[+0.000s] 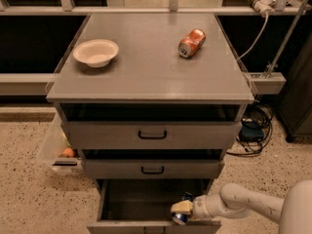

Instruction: Place pepsi can into bottom drawer

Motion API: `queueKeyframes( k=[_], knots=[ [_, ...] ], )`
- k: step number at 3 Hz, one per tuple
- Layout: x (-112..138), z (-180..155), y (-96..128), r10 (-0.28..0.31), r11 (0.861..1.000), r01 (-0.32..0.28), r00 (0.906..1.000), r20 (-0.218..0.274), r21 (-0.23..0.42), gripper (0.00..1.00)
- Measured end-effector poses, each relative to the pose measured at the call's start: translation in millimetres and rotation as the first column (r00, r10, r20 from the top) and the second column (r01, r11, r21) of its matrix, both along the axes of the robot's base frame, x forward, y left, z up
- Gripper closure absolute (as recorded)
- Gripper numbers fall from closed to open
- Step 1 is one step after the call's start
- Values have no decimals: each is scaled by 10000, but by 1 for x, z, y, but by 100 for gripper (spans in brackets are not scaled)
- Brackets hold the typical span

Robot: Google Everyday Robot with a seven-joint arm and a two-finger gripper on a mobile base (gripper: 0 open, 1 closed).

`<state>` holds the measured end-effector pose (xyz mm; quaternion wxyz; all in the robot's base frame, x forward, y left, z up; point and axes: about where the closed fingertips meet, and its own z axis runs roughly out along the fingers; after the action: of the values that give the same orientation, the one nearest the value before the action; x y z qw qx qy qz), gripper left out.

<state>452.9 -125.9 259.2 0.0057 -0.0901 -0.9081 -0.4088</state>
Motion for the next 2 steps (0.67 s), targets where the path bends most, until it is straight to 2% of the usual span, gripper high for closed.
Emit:
queueKeyframes(
  k=[1, 2],
  knots=[
    [23, -10, 8, -378, 9989, 391, 9981, 479, -271, 100],
    [26, -11, 8, -439, 9984, 456, 9976, 533, -319, 100]
  ],
)
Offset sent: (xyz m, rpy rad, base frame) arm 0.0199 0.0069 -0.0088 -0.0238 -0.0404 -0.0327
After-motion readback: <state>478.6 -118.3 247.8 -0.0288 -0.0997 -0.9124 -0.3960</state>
